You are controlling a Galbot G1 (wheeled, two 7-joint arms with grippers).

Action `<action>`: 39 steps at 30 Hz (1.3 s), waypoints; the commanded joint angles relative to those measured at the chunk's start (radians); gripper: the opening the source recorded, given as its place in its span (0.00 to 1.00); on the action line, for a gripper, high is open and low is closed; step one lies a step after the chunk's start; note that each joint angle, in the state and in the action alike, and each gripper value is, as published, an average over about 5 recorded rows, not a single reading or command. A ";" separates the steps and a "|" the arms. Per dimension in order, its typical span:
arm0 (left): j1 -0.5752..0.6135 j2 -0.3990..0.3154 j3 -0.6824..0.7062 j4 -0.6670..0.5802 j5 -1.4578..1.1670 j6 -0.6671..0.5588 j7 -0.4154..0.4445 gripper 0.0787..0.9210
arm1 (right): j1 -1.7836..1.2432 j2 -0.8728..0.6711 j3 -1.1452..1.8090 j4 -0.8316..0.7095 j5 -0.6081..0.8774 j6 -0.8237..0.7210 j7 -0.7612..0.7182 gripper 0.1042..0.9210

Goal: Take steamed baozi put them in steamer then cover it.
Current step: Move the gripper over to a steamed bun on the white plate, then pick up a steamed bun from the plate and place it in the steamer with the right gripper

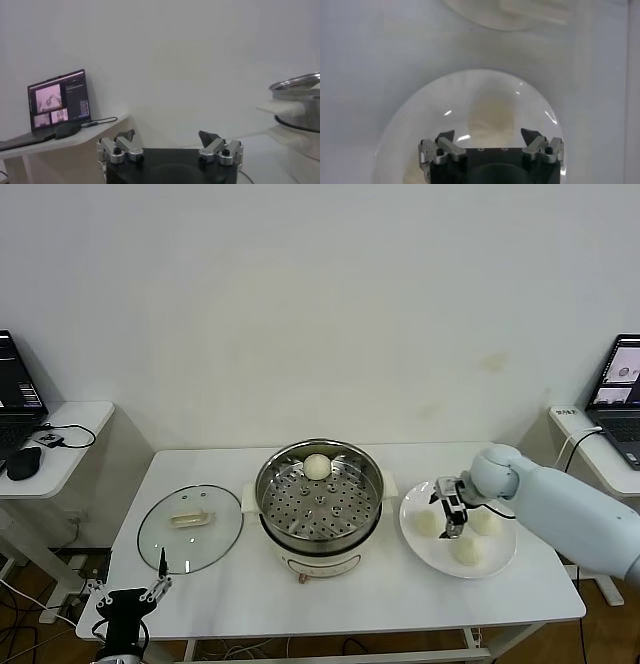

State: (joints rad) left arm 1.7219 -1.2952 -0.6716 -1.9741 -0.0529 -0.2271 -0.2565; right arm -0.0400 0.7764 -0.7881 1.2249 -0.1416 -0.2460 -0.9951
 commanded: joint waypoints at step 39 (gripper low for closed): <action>0.003 -0.006 0.002 -0.009 -0.001 -0.001 -0.002 0.88 | 0.164 -0.109 -0.061 0.110 0.067 -0.015 -0.039 0.59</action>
State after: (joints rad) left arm 1.7253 -1.3013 -0.6710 -1.9802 -0.0538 -0.2291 -0.2580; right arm 0.0152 0.7596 -0.8093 1.2317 -0.1370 -0.2535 -1.0288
